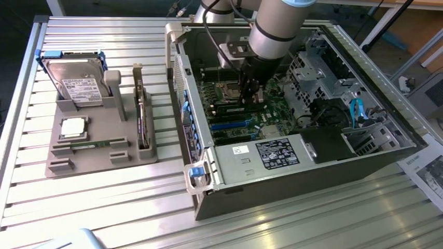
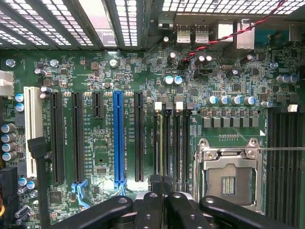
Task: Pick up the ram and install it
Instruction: 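Press down the ram until it locks into place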
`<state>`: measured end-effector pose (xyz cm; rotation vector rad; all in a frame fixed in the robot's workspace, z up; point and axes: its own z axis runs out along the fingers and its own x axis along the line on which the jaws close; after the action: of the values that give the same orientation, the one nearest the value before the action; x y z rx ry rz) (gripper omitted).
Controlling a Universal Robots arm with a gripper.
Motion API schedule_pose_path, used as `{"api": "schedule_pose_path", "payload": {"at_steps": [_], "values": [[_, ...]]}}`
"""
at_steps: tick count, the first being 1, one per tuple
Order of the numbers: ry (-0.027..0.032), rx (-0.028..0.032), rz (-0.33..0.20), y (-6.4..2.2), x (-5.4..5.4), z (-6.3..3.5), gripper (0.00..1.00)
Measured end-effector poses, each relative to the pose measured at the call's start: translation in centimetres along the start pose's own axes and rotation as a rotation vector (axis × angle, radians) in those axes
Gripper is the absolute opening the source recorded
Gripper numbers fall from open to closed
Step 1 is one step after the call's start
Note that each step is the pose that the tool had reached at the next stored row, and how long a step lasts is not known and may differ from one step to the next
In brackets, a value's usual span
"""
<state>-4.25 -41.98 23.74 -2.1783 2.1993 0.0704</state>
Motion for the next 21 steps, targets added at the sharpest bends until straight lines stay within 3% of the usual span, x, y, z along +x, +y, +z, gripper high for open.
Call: {"api": "schedule_pose_path", "payload": {"at_steps": [21], "values": [[0.0002, -0.0001, 0.0, 0.0, 0.1, 0.42, 0.1]]}}
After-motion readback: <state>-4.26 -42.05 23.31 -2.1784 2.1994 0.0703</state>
